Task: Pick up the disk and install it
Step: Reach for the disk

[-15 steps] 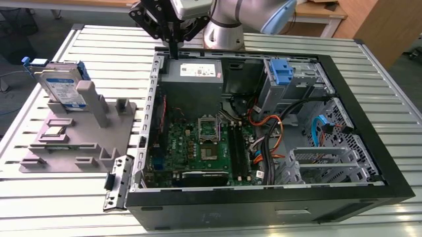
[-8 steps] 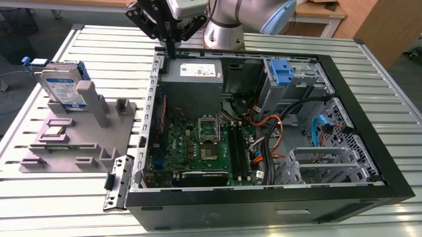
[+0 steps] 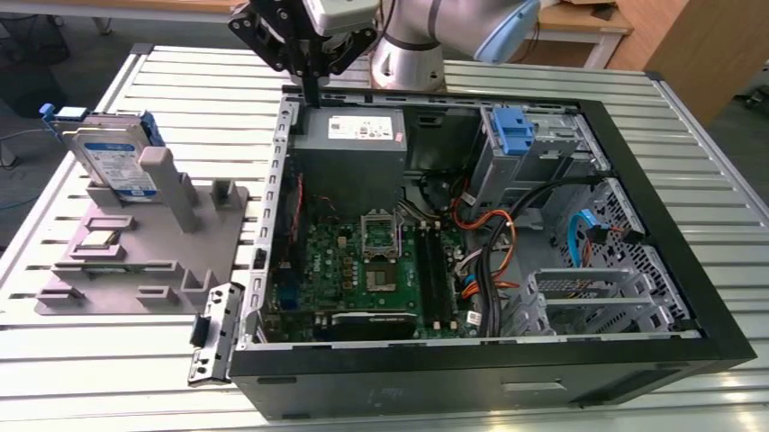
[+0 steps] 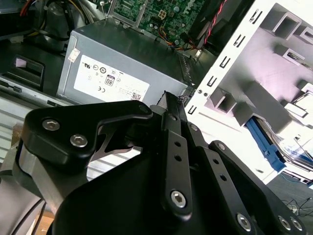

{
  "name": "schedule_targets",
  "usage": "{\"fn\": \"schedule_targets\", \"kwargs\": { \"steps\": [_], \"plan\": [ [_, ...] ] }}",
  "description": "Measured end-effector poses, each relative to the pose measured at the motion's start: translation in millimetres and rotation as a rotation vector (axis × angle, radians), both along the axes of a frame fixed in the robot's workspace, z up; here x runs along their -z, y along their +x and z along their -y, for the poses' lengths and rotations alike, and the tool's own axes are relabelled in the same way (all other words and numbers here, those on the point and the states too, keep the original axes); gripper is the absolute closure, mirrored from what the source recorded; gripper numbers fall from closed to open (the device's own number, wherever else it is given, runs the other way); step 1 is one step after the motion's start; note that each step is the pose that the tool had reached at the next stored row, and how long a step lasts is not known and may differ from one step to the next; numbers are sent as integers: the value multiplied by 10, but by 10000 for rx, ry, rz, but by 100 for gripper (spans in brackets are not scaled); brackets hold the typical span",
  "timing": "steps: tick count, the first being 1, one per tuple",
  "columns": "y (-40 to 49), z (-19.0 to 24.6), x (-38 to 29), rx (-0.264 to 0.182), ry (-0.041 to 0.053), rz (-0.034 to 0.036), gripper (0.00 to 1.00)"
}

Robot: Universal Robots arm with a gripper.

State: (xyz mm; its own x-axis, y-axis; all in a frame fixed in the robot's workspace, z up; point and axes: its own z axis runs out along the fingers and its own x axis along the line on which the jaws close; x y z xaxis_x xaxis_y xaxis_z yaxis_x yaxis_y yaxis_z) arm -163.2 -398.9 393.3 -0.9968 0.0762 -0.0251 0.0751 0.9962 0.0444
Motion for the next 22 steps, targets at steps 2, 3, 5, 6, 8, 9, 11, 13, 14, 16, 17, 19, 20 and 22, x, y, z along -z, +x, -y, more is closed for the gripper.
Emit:
{"fn": "schedule_targets", "kwargs": {
  "steps": [2, 3, 5, 6, 8, 9, 11, 13, 14, 16, 17, 19, 20, 22],
  "plan": [
    [-11, 0, 0, 2, 0, 0, 90],
    [-18, 1, 0, 1, 0, 0, 90],
    [-38, 0, 0, 0, 0, 0, 90],
    [-49, 0, 0, 1, 0, 0, 90],
    [-72, 0, 0, 0, 0, 0, 90],
    [-85, 0, 0, 0, 0, 0, 90],
    [-110, 0, 0, 0, 0, 0, 90],
    [-134, 0, 0, 0, 0, 0, 90],
    [-147, 0, 0, 0, 0, 0, 90],
    [-174, 0, 0, -1, 1, 0, 90],
    [-187, 0, 0, 0, 0, 0, 90],
    [-212, 0, 0, 0, 0, 0, 90],
    [-225, 0, 0, 0, 0, 0, 90],
    [-250, 0, 0, 1, 0, 0, 90]
  ]
}}
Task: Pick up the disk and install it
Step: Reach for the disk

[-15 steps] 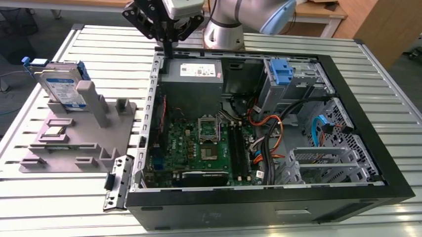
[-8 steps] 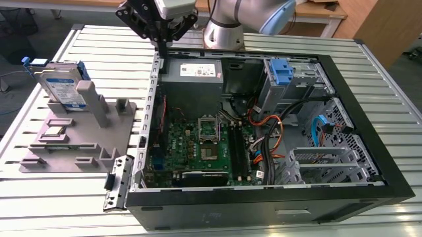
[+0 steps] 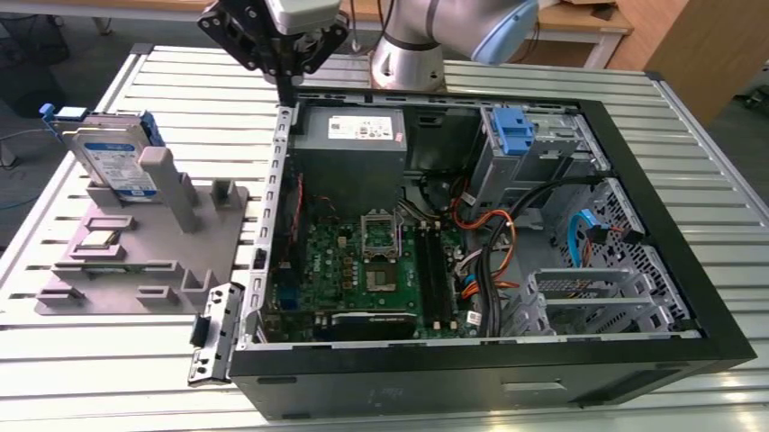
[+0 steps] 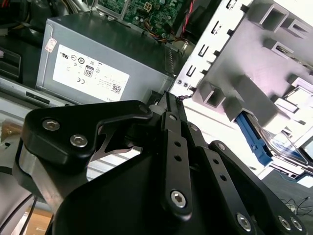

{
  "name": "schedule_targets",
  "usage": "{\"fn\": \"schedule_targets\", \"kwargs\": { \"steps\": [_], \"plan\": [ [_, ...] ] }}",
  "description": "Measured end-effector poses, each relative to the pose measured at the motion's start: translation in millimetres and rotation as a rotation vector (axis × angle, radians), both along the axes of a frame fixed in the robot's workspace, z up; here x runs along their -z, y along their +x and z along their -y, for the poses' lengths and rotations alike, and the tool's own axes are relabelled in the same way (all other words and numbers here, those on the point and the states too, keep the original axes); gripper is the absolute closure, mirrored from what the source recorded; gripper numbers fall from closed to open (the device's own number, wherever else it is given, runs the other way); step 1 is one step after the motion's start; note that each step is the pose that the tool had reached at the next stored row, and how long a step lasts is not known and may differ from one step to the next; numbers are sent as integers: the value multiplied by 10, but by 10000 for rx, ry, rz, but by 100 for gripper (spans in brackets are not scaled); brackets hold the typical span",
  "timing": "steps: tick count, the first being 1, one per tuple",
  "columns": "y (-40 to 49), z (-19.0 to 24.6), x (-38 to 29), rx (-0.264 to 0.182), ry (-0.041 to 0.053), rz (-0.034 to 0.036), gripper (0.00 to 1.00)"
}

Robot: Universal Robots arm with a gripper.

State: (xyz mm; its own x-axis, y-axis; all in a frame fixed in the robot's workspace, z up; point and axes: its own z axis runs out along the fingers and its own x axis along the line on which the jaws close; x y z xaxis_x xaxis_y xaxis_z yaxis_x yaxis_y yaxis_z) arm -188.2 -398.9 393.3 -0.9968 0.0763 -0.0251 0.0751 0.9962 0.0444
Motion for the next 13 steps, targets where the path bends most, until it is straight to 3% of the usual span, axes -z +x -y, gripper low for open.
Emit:
{"fn": "schedule_targets", "kwargs": {
  "steps": [13],
  "plan": [
    [-160, 0, 0, 0, 0, -1, 90]
  ]
}}
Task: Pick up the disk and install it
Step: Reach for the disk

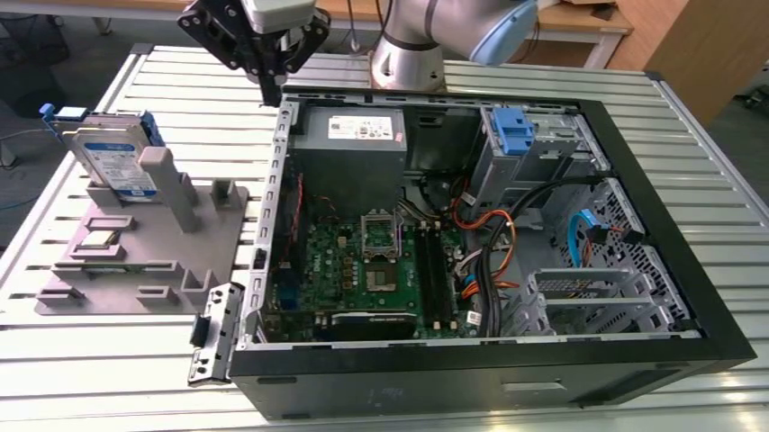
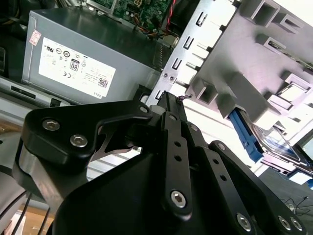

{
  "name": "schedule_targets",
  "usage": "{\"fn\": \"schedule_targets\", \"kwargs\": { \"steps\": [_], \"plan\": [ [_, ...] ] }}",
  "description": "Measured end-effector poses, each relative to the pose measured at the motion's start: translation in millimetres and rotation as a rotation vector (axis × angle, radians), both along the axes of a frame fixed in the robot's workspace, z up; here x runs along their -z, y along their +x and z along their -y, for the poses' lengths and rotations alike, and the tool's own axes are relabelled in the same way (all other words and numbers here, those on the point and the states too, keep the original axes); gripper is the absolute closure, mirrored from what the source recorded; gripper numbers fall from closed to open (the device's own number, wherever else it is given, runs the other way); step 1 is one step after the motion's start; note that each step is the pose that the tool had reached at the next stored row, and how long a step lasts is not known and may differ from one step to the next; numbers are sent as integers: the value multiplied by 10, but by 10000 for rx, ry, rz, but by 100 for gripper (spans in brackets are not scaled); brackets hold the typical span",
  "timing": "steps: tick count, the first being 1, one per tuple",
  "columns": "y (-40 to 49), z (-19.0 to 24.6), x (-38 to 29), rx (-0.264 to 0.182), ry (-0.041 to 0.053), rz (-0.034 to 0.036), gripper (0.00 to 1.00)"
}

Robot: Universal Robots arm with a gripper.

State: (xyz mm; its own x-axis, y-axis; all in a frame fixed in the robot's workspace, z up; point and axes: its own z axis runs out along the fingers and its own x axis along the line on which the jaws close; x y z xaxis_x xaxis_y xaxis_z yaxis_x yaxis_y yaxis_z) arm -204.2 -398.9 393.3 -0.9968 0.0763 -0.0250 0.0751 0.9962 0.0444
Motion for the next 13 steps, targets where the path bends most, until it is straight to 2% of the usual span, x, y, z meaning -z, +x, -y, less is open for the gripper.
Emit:
{"fn": "schedule_targets", "kwargs": {
  "steps": [13],
  "plan": [
    [-192, 0, 0, 0, 0, 1, 90]
  ]
}}
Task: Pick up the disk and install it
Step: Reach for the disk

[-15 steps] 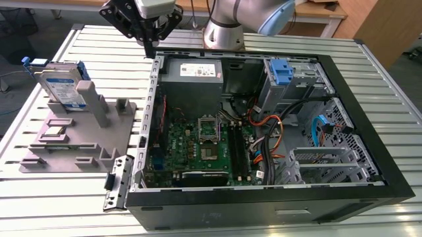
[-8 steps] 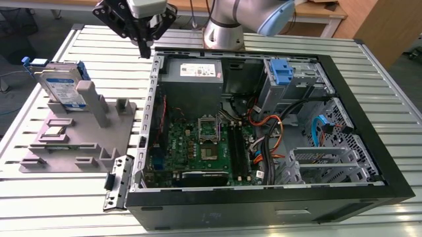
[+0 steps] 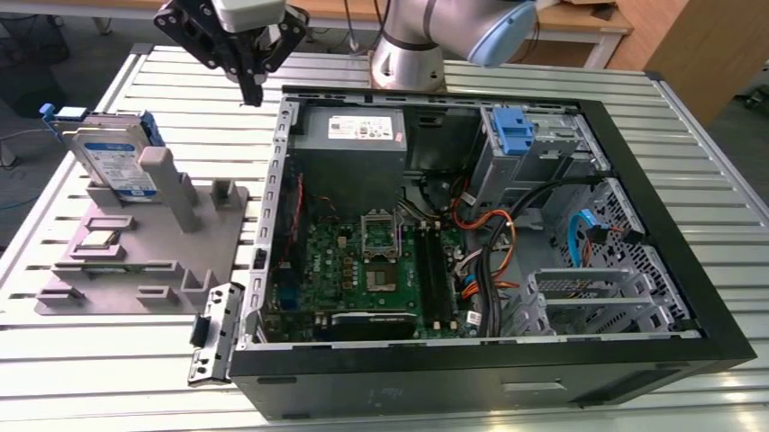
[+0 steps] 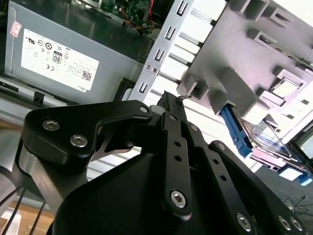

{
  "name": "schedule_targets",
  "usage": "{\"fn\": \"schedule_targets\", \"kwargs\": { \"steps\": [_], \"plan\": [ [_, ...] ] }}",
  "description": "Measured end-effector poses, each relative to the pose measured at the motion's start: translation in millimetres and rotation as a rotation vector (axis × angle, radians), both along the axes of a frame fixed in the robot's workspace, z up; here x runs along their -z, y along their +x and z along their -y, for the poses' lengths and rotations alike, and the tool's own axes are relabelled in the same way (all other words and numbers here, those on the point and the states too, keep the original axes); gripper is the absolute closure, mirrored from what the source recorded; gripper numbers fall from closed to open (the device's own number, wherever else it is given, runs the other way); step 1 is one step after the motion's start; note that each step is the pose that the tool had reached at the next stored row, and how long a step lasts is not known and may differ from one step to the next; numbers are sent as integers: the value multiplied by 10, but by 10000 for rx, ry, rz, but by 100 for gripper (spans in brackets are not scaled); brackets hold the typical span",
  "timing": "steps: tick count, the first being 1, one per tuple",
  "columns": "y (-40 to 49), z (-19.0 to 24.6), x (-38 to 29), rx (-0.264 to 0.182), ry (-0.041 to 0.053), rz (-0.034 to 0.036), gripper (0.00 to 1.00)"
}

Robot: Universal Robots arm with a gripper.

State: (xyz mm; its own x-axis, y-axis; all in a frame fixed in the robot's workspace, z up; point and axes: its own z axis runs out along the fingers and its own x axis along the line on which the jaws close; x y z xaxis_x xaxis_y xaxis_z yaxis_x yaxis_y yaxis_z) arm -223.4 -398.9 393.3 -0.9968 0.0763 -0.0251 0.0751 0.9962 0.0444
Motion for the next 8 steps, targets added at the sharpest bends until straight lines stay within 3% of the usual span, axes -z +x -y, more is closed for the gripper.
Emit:
{"fn": "schedule_targets", "kwargs": {
  "steps": [8],
  "plan": [
    [-138, 0, 0, -1, 0, 1, 90]
  ]
}}
